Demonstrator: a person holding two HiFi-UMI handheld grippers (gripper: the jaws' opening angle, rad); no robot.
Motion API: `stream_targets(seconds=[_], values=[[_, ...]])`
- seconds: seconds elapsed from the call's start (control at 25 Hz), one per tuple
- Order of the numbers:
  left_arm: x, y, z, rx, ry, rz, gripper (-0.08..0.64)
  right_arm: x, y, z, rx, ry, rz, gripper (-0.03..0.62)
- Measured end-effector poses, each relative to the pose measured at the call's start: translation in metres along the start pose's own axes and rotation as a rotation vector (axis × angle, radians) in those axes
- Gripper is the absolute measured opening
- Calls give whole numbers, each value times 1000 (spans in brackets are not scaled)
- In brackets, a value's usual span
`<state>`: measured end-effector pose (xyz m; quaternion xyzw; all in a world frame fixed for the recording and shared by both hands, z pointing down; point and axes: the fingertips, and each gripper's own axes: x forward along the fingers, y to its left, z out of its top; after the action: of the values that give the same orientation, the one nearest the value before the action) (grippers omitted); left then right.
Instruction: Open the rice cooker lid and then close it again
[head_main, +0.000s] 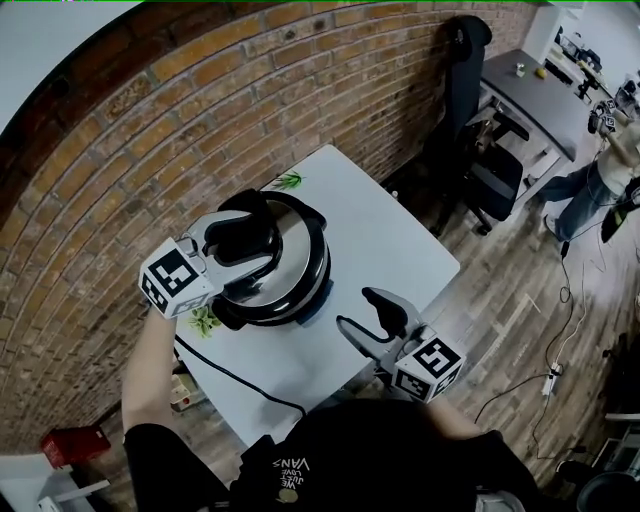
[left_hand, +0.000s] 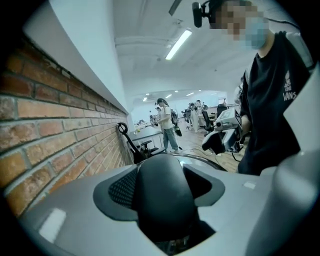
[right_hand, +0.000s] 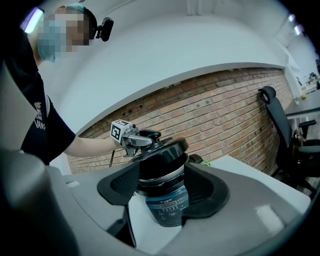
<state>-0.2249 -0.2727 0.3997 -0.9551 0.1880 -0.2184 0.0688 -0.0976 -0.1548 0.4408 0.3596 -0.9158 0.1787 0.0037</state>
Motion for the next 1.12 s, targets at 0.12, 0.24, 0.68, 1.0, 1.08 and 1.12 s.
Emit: stream_targets(seconds=[0.12, 0.24, 0.68, 1.0, 1.08, 1.12], values=[[-17, 3, 21, -37, -45, 80, 282, -7, -1, 6, 3, -26, 31, 279], [-37, 1, 41, -98, -90, 167, 282, -13, 0, 14, -14, -26, 80, 279], [-98, -51, 47, -247, -105, 530, 281, -41, -2, 23, -38, -12, 265, 278], [-125, -123, 25, -446, -207, 798, 281, -71, -4, 11, -46, 26, 380, 278], [-128, -141, 17, -490, -238, 863, 279, -78, -5, 7, -54, 40, 400, 278], [-130, -150, 12, -514, -253, 897, 281, -81, -6, 5, -57, 48, 408, 278]])
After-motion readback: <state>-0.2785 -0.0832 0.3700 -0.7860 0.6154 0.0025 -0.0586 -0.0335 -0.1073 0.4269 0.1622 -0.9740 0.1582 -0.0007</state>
